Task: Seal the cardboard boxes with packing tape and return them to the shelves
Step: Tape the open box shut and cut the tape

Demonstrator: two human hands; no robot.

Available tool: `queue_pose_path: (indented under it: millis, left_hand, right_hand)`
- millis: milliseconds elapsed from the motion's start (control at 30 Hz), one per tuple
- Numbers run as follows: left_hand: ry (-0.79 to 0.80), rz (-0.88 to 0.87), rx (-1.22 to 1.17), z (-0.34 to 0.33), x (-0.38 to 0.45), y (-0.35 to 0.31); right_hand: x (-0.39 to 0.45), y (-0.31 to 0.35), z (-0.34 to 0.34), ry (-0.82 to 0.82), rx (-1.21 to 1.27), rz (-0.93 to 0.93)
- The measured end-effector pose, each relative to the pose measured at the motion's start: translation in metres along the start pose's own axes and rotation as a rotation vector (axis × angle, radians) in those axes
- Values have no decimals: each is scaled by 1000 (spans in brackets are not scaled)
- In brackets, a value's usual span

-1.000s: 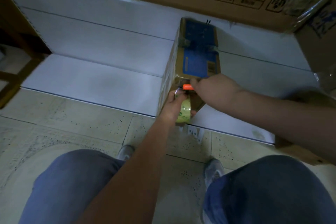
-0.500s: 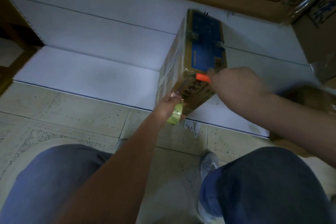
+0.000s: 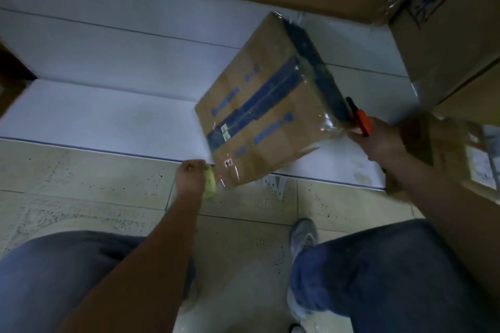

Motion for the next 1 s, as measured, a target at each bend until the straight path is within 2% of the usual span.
queue_pose_path:
  millis: [100,167,233,333,400,500,600,667,733,800,833,900,1000]
  left_hand:
    - [-90,42,-98,5,17,-3]
    - [-133,-29,16,1,24,-12]
    - [-185,-102,159,-4,26,-18]
    - [-285,-222,303,-6,27,-34]
    - [-287,-351,325,-9,44,-54]
    - [-142,-440,342,-30,88,-76]
    - [115,-527,356,-84,91,-106]
    - [284,-522,445,-122,81,-112]
    - [368,-489,580,-144,88,-101]
    - [407,-406,670,-152,97,-86]
    - [417,-370,694,-152,99,-79]
    - [422,-380,737,-155,99,-71]
    - [387,-401,711,-144,91,-75]
  right_hand:
    - [8,-74,-10,-42,408,-414]
    - [6,-95,-22,-41,625,-532]
    - [-2,-93,-44,67,792,-602]
    - [-11,-84,-102,258,840,-670]
    - [-11,-83,-141,266,705,-624]
    - [-11,-57,-173,207,396,-357]
    - [3,-53,-185,151,241,-261]
    - [1,-61,-172,-6,200,-327]
    - [-20,-82,-169,-116,281,-562]
    - [-49,-93,-183,-51,484,-838]
    - [-58,-96,-193,7,615,-911]
    - [-66,-102,-202,31,740,-935]
    - [-66,-109,-186,-45,699,-849]
Point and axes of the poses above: each hand's wrist, its own x-axis towards the middle knuckle, its own z-axis out of the back of the hand, y = z × x, the point moved 6 cm from there along x, towards the middle knuckle, and after that the axes turned 2 degrees about y, right-handed, at the moved point
